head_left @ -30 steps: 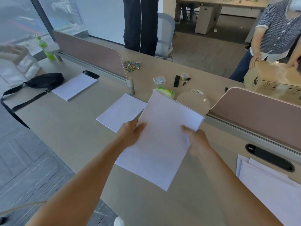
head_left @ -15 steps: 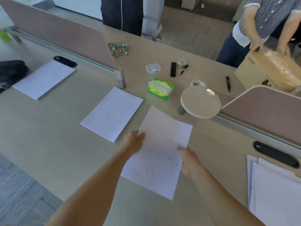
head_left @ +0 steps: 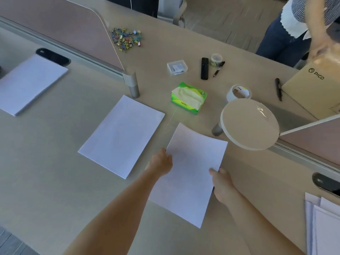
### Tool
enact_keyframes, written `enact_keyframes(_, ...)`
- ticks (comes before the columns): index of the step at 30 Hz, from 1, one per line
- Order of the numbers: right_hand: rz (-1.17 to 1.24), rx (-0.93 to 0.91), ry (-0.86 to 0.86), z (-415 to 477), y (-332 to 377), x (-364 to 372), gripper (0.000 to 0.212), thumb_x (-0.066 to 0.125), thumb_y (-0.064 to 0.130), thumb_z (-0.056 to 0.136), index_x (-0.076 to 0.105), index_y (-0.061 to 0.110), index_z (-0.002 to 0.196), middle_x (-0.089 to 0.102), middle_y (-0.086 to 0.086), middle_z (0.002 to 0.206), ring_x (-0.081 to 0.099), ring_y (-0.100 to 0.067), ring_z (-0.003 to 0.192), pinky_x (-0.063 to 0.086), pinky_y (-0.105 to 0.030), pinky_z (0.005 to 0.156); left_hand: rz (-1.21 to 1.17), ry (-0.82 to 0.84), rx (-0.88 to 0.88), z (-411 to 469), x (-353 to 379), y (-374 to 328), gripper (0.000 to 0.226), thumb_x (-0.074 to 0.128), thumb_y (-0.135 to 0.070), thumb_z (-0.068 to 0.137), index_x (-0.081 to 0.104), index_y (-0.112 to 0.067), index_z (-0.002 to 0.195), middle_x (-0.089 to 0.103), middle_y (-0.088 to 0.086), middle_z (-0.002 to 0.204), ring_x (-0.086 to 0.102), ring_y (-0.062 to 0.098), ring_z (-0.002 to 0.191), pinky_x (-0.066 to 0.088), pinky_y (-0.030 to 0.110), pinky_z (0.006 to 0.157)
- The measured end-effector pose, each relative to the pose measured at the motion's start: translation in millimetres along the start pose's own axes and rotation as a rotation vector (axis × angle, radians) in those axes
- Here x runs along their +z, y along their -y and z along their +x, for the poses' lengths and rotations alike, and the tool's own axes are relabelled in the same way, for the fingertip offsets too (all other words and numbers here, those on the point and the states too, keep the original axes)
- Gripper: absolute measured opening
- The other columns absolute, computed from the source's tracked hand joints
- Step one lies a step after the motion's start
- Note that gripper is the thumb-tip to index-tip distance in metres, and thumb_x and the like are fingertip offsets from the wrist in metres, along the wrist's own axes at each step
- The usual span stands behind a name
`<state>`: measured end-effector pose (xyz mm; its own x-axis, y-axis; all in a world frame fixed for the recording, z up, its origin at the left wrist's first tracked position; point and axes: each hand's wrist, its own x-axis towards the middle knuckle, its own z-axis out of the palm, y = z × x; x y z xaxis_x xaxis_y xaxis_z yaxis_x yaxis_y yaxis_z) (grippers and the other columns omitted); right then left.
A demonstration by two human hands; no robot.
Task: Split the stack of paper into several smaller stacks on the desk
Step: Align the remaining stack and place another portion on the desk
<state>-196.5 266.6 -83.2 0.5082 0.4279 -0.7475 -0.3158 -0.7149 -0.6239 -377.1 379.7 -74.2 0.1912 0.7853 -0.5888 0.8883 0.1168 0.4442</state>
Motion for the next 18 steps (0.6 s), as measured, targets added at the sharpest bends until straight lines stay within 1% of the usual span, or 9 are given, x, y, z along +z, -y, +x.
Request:
enact_keyframes(3, -0.075, -0.023, -0.021, 11.0, 9.5, 6.5, 0.022, 0.050, 0.011, 0.094, 0.065, 0.006, 0.110, 0.069, -0.016, 0.098, 0.060, -0.026, 0.083, 0.046, -0.034, 0.075, 0.008, 0.006, -0.037, 10.5, -2.0, -3.2, 0.041, 0.035, -0.033, 0.101, 0.042, -0.011, 0.135, 0.058, 0.018, 0.129, 0.056, 0.037, 0.118, 0.046, 0.040, 0.093)
enact_keyframes(5, -0.123, -0.055, -0.048, 11.9, 14.6, 9.6, 0.019, 0.051, 0.010, 0.092, 0.065, 0.010, 0.106, 0.067, -0.010, 0.092, 0.059, -0.026, 0.079, 0.046, -0.031, 0.069, 0.002, 0.010, -0.053, 14.3, -2.0, -8.5, 0.041, 0.036, -0.036, 0.101, 0.040, -0.011, 0.133, 0.058, 0.018, 0.126, 0.057, 0.037, 0.115, 0.047, 0.042, 0.091)
enact_keyframes(7, -0.186, -0.101, -0.056, 12.2, 17.7, 11.4, 0.018, 0.052, 0.009, 0.090, 0.064, 0.012, 0.102, 0.066, -0.005, 0.089, 0.059, -0.023, 0.075, 0.045, -0.028, 0.064, -0.015, 0.007, -0.061, 17.3, -2.9, -13.0, 0.039, 0.035, -0.035, 0.101, 0.039, -0.009, 0.130, 0.058, 0.019, 0.124, 0.058, 0.038, 0.113, 0.046, 0.042, 0.090)
enact_keyframes(8, -0.234, -0.118, -0.056, 12.4, 20.3, 12.8, 0.015, 0.052, 0.009, 0.089, 0.062, 0.010, 0.099, 0.064, -0.004, 0.085, 0.057, -0.021, 0.071, 0.043, -0.027, 0.060, -0.025, 0.000, -0.061, 18.9, -4.1, -14.8, 0.036, 0.034, -0.032, 0.102, 0.039, -0.008, 0.129, 0.058, 0.020, 0.124, 0.058, 0.038, 0.113, 0.046, 0.042, 0.090)
enact_keyframes(10, -0.340, -0.098, -0.070, 15.0, 25.0, 15.2, 0.005, 0.053, 0.010, 0.087, 0.053, 0.005, 0.089, 0.052, -0.003, 0.073, 0.045, -0.019, 0.061, 0.035, -0.025, 0.053, -0.028, -0.008, -0.061, 20.0, -8.5, -17.4, 0.035, 0.032, -0.029, 0.102, 0.040, -0.006, 0.128, 0.058, 0.021, 0.126, 0.057, 0.038, 0.114, 0.046, 0.043, 0.092)
enact_keyframes(12, -0.420, -0.070, -0.094, 17.1, 27.5, 15.8, 0.012, 0.055, 0.012, 0.085, 0.044, 0.008, 0.084, 0.042, -0.004, 0.070, 0.039, -0.019, 0.060, 0.030, -0.025, 0.050, -0.005, -0.015, -0.064, 18.3, -12.2, -19.4, 0.042, 0.035, -0.035, 0.102, 0.040, -0.005, 0.131, 0.056, 0.020, 0.129, 0.056, 0.037, 0.118, 0.046, 0.042, 0.095)
enact_keyframes(15, -0.506, -0.078, -0.130, 13.3, 27.5, 9.0, 0.019, 0.057, 0.020, 0.080, 0.053, 0.003, 0.088, 0.049, -0.004, 0.072, 0.046, -0.020, 0.058, 0.034, -0.025, 0.050, 0.077, -0.036, -0.050, 11.2, -15.3, -20.7, 0.058, 0.040, -0.046, 0.099, 0.039, -0.003, 0.138, 0.051, 0.018, 0.136, 0.052, 0.035, 0.125, 0.044, 0.042, 0.101)
enact_keyframes(16, -0.521, -0.079, -0.134, 9.9, 26.7, 5.2, 0.021, 0.058, 0.022, 0.080, 0.053, 0.004, 0.089, 0.050, -0.004, 0.071, 0.047, -0.019, 0.056, 0.035, -0.024, 0.049, 0.113, -0.051, -0.042, 8.1, -16.3, -20.3, 0.062, 0.040, -0.049, 0.098, 0.038, -0.003, 0.139, 0.049, 0.018, 0.137, 0.050, 0.035, 0.126, 0.044, 0.043, 0.103)
enact_keyframes(18, -0.546, -0.098, -0.120, 1.1, 24.6, -4.7, 0.021, 0.057, 0.023, 0.080, 0.045, 0.008, 0.087, 0.046, -0.001, 0.069, 0.045, -0.017, 0.053, 0.034, -0.024, 0.047, 0.166, -0.069, -0.040, -0.2, -19.6, -19.1, 0.065, 0.040, -0.052, 0.096, 0.038, -0.005, 0.140, 0.047, 0.018, 0.137, 0.046, 0.036, 0.128, 0.042, 0.045, 0.105)
